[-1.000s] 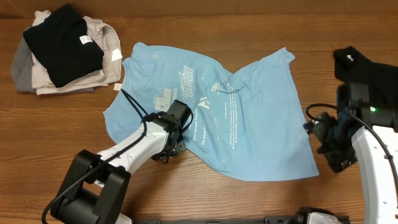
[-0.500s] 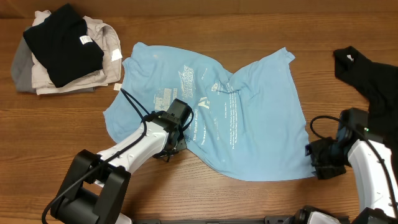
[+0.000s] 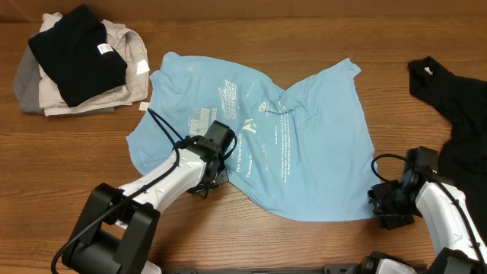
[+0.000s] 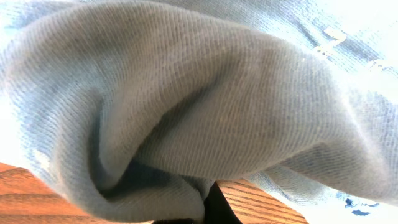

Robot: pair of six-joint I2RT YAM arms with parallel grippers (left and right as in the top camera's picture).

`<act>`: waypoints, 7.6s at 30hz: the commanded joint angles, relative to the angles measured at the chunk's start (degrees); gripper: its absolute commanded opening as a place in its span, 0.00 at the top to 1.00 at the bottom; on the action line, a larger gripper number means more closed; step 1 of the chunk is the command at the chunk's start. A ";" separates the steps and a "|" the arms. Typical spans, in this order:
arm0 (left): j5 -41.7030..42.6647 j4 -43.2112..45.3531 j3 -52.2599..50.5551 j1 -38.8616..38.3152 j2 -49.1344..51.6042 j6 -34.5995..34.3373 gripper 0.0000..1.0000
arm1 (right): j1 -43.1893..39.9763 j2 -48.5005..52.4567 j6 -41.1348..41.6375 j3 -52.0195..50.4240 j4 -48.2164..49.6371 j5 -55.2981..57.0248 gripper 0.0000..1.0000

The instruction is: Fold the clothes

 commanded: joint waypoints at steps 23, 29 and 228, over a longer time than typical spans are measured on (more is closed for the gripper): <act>1.53 0.09 0.79 0.02 0.50 -1.11 0.96 | -0.24 0.02 3.89 -1.09 2.71 4.57 0.41; 1.53 0.07 0.79 0.02 0.50 -1.11 0.96 | -0.24 0.07 5.64 -2.67 2.82 3.96 0.41; 11.74 -56.65 15.23 -5.66 -12.17 13.64 0.96 | -12.39 23.45 -17.79 55.71 -31.10 4.76 0.89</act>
